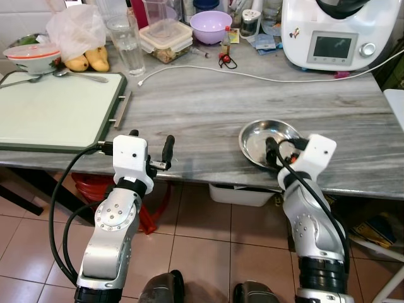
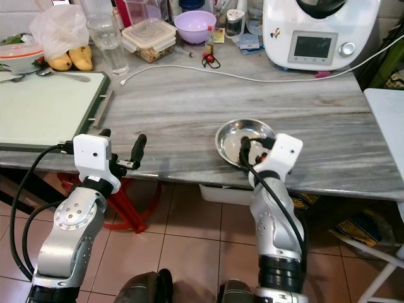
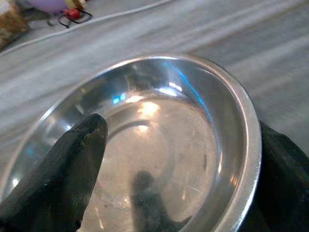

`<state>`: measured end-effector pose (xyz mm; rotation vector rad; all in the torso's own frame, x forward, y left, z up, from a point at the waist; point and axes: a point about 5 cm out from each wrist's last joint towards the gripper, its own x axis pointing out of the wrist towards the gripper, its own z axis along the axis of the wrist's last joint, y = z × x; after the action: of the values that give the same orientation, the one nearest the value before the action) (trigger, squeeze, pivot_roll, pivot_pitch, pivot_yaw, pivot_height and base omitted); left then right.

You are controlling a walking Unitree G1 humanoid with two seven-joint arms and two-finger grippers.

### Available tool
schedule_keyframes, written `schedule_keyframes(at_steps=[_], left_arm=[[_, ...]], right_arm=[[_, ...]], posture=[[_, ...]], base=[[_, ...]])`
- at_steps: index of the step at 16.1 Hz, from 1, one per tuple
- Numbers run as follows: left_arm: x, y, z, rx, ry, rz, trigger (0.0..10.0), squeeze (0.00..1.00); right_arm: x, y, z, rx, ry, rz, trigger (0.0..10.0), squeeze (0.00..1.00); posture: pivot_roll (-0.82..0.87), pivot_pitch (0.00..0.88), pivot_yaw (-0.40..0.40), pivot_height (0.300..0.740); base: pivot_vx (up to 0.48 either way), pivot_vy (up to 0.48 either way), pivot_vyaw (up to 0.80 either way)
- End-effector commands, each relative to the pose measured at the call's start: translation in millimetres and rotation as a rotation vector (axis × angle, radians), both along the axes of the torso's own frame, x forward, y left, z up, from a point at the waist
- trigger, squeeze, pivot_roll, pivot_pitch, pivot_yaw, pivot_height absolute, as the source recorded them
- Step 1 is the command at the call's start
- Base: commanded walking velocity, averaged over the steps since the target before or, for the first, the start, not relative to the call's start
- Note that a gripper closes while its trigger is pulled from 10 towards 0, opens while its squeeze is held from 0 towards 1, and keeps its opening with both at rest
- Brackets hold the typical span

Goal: Setting the table

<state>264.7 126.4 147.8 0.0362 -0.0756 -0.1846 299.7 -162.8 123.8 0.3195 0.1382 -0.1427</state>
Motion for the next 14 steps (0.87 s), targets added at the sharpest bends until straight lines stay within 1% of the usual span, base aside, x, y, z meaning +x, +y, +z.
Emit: schedule_keyframes(at_steps=[1, 3, 5, 7, 9, 12, 14], left_arm=[[-0.8, 1.3, 4.3, 0.003, -0.013, 0.008, 10.0, 0.00], [-2.7, 2.2, 2.8, 0.003, -0.008, 0.011, 10.0, 0.00], [-5.1, 1.3, -1.7, -0.001, 0.011, 0.011, 10.0, 0.00], [-2.9, -1.1, -3.3, 0.001, 0.016, 0.010, 10.0, 0.00], [-0.3, -0.6, -2.3, 0.001, 0.012, 0.014, 10.0, 0.00], [0.6, 1.5, -1.6, -0.001, 0.010, 0.025, 10.0, 0.00], [-1.4, 2.5, -4.6, 0.004, 0.022, 0.026, 10.0, 0.00]], right_arm=[[1.0, 2.6, 0.5, 0.010, -0.009, 0.015, 10.0, 0.00], [-4.0, -0.3, 0.5, 0.006, -0.014, 0.013, 10.0, 0.00], [-13.6, -4.8, 0.8, -0.002, -0.018, 0.013, 10.0, 0.00], [-24.5, -8.2, 3.8, -0.041, -0.033, 0.026, 10.0, 0.00], [-26.9, -10.7, 6.8, -0.075, -0.052, 0.034, 10.0, 0.00], [-30.3, -14.1, 19.7, -0.134, -0.126, 0.059, 10.0, 0.00], [-35.8, -11.7, 28.1, -0.188, -0.177, 0.078, 10.0, 0.00]], posture=[[0.00, 0.137, 0.056, 0.740], [0.00, 0.126, 0.055, 0.740], [-0.01, 0.113, 0.059, 0.740], [-0.02, 0.102, 0.059, 0.740], [-0.02, 0.094, 0.057, 0.740], [-0.02, 0.087, 0.059, 0.740], [-0.02, 0.075, 0.061, 0.740]], base=[[0.000, 0.000, 0.00], [0.000, 0.000, 0.00], [0.000, 0.000, 0.00], [0.000, 0.000, 0.00], [0.000, 0.000, 0.00], [0.000, 0.000, 0.00], [0.000, 0.000, 0.00]])
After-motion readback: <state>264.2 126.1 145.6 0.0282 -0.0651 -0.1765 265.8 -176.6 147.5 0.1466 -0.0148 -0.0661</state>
